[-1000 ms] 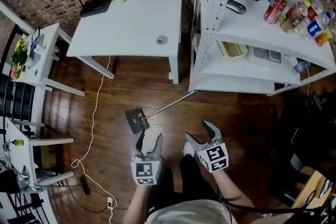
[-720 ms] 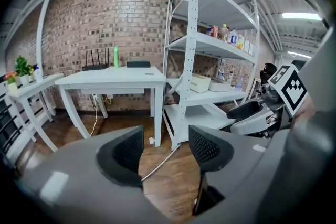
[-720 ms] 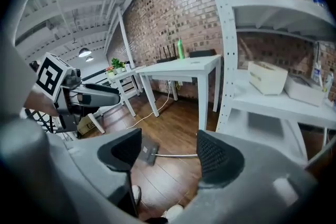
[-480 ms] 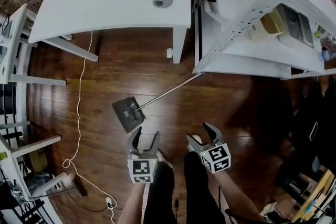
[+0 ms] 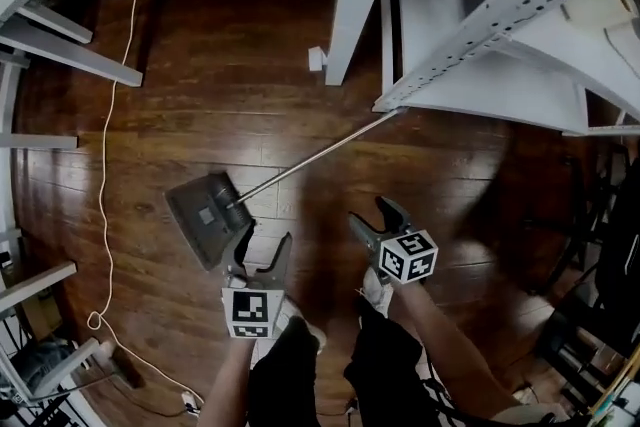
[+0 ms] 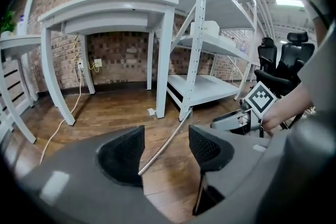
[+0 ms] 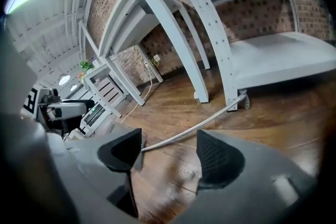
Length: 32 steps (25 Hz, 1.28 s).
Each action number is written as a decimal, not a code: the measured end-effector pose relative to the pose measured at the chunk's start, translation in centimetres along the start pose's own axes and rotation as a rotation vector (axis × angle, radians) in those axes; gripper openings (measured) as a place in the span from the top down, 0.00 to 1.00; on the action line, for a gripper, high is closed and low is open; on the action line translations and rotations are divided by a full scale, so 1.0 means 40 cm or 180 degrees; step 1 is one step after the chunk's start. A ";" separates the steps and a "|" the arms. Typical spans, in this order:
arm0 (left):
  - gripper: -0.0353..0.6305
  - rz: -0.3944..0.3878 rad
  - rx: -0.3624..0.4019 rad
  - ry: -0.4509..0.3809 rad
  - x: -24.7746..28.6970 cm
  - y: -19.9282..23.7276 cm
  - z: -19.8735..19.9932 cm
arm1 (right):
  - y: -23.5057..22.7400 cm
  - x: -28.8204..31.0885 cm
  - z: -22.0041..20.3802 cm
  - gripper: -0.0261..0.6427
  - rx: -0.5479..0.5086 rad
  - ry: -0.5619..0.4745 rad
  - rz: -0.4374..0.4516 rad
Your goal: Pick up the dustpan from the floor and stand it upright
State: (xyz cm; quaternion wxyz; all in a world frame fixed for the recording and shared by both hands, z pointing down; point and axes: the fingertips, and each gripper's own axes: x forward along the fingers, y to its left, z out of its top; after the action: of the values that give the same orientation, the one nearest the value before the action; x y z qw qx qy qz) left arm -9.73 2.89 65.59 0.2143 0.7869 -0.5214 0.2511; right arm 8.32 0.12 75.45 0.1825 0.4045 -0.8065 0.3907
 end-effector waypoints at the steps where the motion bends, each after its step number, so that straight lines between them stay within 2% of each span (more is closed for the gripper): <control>1: 0.53 -0.0001 0.0045 0.0013 0.030 0.012 -0.026 | -0.033 0.040 -0.019 0.49 0.0136 -0.0045 0.0026; 5: 0.53 -0.0048 0.0161 0.0023 0.107 0.062 -0.087 | -0.154 0.185 -0.045 0.49 0.0936 -0.0374 0.0147; 9: 0.52 -0.0165 0.0374 0.0025 0.157 0.081 -0.106 | -0.266 0.304 -0.030 0.49 0.1669 -0.0802 0.0269; 14: 0.52 -0.0268 0.0512 -0.0080 0.211 0.093 -0.091 | -0.365 0.433 -0.005 0.49 0.2198 -0.1151 0.0174; 18: 0.52 -0.0241 0.0404 -0.0152 0.243 0.120 -0.071 | -0.428 0.495 0.033 0.52 0.2412 -0.1407 0.0144; 21: 0.52 -0.0200 0.0377 -0.0102 0.244 0.153 -0.067 | -0.456 0.509 0.052 0.65 0.2503 -0.1501 0.0060; 24: 0.52 -0.0167 0.0358 -0.0115 0.233 0.168 -0.053 | -0.464 0.492 0.051 0.80 0.2510 -0.1460 -0.0038; 28: 0.52 -0.0199 0.0246 -0.0160 0.198 0.154 -0.031 | -0.450 0.417 0.014 0.81 0.2607 -0.1341 -0.0250; 32: 0.51 -0.0233 0.0026 -0.0086 0.134 0.111 -0.004 | -0.371 0.295 0.016 0.81 0.2448 -0.1214 -0.0246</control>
State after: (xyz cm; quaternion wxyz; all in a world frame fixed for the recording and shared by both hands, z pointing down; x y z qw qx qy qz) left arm -12.08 -2.47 69.37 0.2130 0.8096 -0.4941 0.2345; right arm 12.98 -11.85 89.40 -0.1193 0.5380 -0.6057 0.5740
